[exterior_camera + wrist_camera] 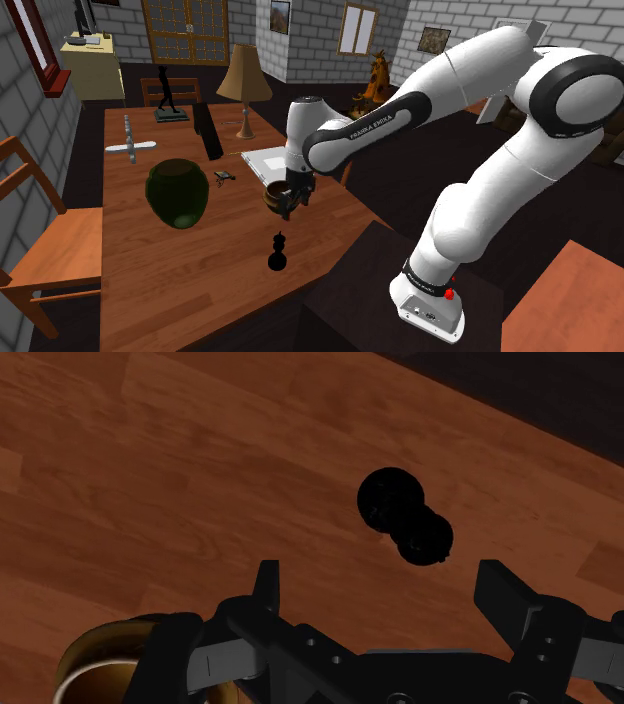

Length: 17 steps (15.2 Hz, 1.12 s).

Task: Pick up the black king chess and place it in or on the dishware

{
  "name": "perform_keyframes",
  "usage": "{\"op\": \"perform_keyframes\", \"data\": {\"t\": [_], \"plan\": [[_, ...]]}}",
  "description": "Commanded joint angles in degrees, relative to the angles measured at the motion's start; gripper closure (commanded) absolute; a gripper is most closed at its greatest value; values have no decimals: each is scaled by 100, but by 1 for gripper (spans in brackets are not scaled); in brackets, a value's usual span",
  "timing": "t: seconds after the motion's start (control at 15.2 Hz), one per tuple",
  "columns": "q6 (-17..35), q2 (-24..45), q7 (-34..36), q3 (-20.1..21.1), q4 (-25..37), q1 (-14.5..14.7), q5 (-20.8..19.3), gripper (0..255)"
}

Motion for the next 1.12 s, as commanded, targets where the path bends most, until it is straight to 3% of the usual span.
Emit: {"op": "perform_keyframes", "data": {"t": [0.0, 0.26, 0.79, 1.06], "plan": [[315, 437, 191, 120, 107, 28, -11, 0], [873, 1351, 643, 334, 424, 103, -158, 0], [1535, 1914, 811, 337, 308, 114, -371, 0], [1535, 1914, 811, 335, 308, 115, -371, 0]]}}
